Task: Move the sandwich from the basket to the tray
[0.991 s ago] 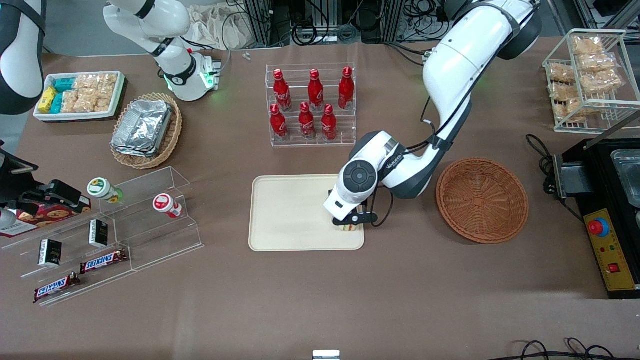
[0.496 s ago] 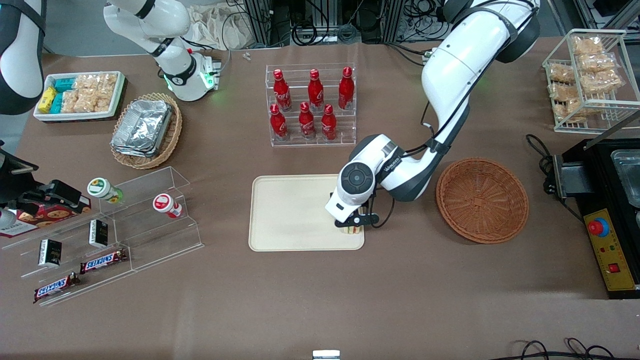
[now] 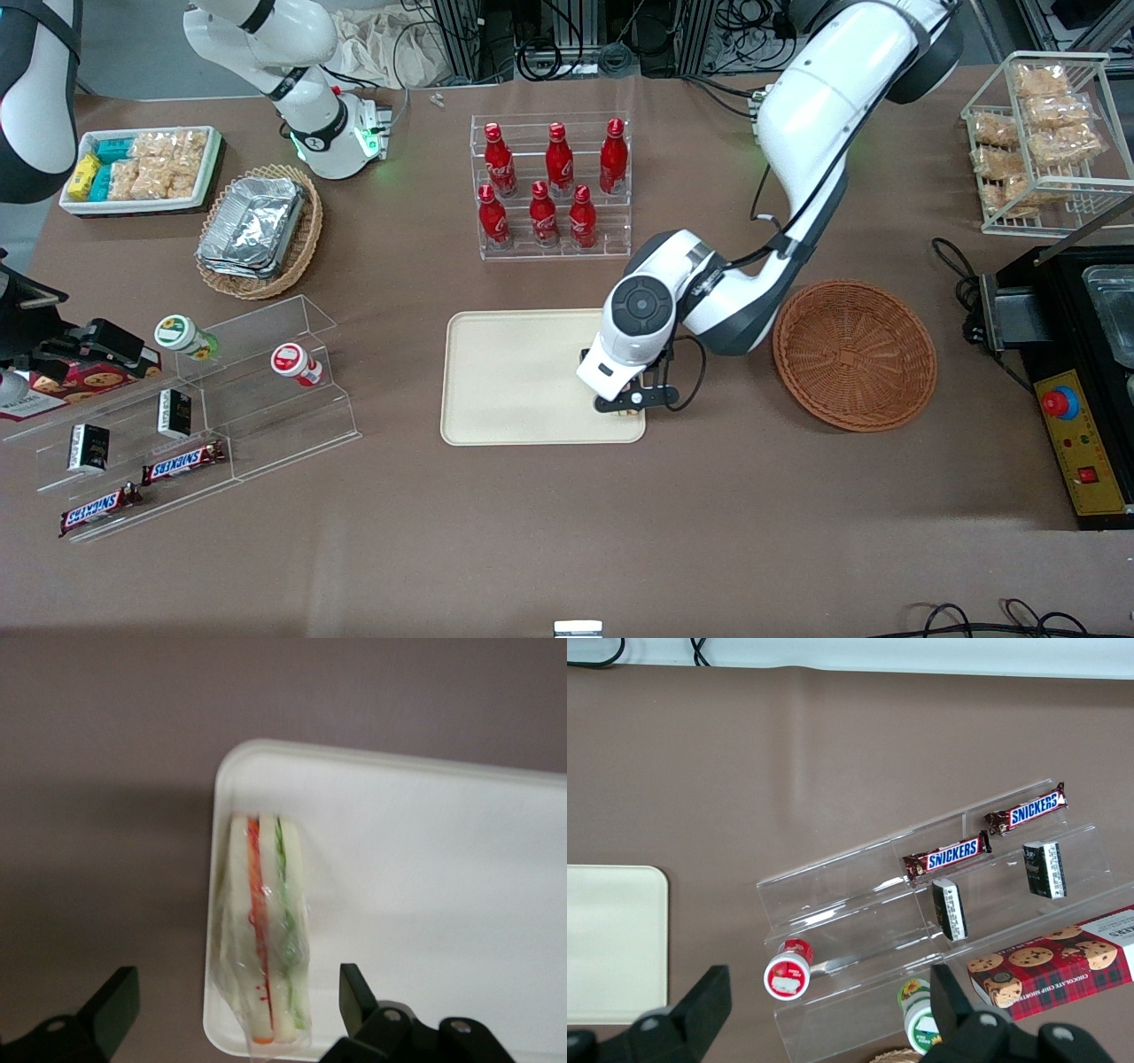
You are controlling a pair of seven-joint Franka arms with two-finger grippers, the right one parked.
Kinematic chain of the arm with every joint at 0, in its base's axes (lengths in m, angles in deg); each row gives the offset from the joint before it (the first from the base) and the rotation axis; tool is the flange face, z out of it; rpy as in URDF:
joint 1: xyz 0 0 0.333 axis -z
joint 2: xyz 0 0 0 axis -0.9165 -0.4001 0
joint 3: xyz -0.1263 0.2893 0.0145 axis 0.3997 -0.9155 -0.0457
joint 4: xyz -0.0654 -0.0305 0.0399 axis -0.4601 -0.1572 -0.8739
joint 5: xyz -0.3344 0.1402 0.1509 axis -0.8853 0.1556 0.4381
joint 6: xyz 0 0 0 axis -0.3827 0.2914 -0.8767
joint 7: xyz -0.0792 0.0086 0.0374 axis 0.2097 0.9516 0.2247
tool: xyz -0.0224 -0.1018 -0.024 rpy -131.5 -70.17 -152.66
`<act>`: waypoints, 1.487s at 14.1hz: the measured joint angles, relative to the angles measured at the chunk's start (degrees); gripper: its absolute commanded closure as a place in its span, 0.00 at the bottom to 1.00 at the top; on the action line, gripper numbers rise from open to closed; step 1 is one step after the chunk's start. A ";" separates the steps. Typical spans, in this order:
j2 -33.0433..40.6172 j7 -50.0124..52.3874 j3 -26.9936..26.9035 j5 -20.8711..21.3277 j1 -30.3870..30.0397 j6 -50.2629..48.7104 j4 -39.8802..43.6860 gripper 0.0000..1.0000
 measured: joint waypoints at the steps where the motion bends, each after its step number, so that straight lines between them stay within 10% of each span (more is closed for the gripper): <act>1: 2.21 0.00 -0.19 0.00 -1.23 -0.96 0.29 0.00; 11: 23.05 -21.31 -0.38 -7.09 -20.02 -19.41 -3.49 0.00; 21: 27.12 -42.36 -7.74 -8.94 -27.84 -19.50 -9.51 0.00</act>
